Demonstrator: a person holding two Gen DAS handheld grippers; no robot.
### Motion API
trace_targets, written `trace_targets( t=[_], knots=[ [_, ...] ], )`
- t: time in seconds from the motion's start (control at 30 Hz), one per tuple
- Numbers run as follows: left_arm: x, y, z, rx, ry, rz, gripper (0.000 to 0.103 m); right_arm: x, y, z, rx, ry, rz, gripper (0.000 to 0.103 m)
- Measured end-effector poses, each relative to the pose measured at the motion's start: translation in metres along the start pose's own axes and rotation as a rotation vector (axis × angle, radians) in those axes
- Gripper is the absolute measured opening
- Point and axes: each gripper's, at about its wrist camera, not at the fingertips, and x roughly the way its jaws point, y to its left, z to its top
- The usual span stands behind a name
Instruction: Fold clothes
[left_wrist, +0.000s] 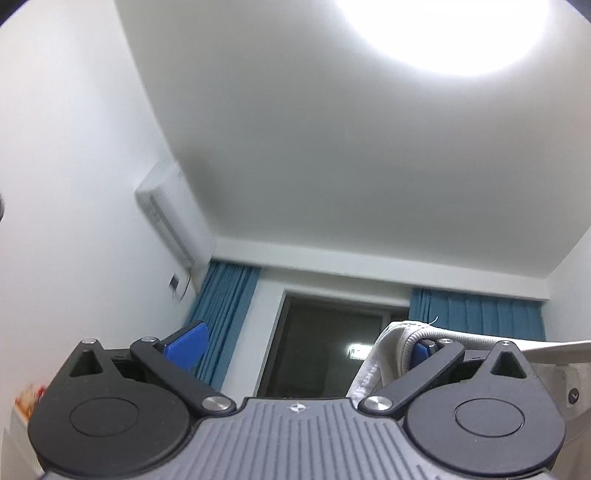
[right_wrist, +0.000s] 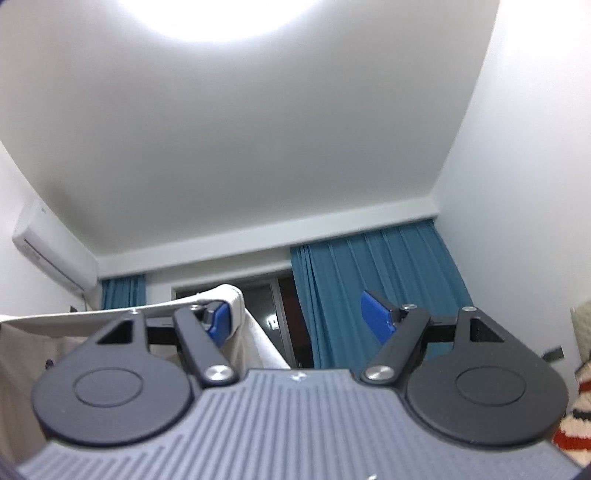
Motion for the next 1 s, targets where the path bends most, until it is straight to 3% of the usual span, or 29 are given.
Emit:
trace_targets(
  t=[0.1,0.2,0.37,0.53,0.7,0.8,1.0],
  knots=[
    [0.021,-0.015,0.004,0.042,0.030,-0.020,0.103,0.014,-0.004,0.001,-0.022,-0.002,-0.014,0.081],
    [0.046,-0.029,-0.020,0.105,0.105,-0.033,0.103,0.031,-0.014,-0.020,-0.034,0.053,-0.031,0.082],
    [0.092,-0.035,-0.107,0.112,0.280,-0.048,0.103,0.067,-0.034,-0.093,-0.082,0.208,-0.058,0.082],
    [0.160,-0.038,-0.230,0.111,0.447,-0.037,0.103,0.118,-0.049,-0.199,-0.156,0.364,-0.097,0.083],
    [0.235,-0.043,-0.385,0.163,0.565,-0.021,0.103,0.190,-0.066,-0.335,-0.187,0.510,-0.142,0.082],
    [0.276,-0.056,-0.506,0.261,0.652,0.003,0.103,0.224,-0.081,-0.442,-0.230,0.573,-0.189,0.082],
    [0.334,-0.049,-0.753,0.286,0.882,0.000,0.103,0.263,-0.117,-0.651,-0.293,0.751,-0.237,0.080]
  ],
)
